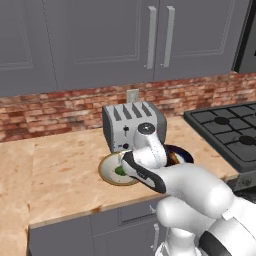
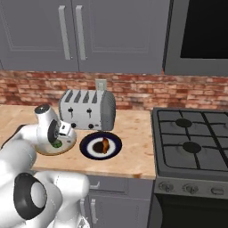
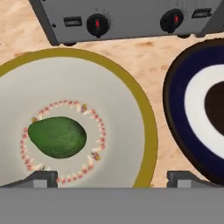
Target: Place the chicken drumstick on the plate and place the avocado on the same plate.
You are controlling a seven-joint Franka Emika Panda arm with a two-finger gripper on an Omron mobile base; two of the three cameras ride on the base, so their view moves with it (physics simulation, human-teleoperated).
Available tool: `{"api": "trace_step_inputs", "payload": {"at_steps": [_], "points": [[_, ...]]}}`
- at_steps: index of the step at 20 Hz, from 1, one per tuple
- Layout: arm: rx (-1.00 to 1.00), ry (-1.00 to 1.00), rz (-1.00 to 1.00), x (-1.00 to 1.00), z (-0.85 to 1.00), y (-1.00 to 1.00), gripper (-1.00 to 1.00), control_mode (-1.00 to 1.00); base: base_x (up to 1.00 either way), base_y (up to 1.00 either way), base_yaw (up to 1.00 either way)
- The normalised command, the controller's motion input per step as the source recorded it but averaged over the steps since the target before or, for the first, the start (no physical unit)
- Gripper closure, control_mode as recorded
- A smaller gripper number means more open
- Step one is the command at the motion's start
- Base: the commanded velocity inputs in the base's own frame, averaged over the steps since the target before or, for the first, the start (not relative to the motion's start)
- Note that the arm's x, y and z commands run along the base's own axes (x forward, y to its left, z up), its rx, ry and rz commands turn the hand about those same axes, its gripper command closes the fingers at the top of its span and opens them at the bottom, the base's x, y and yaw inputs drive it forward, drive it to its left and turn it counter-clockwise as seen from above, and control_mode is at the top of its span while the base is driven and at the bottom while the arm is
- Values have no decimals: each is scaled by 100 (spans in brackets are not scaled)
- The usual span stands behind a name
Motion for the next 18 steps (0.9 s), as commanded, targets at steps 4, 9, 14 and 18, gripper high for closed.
{"api": "trace_step_inputs", "payload": {"at_steps": [4,9,14,18], "points": [[2,2,8,33,-1,56,-100,-100,0,0,0],[6,4,8,12,-4,35,-100,-100,0,0,0],[4,12,2,-10,-25,-7,-100,-100,0,0,0],[-1,0,0,-8,-24,-13,-100,-100,0,0,0]]}}
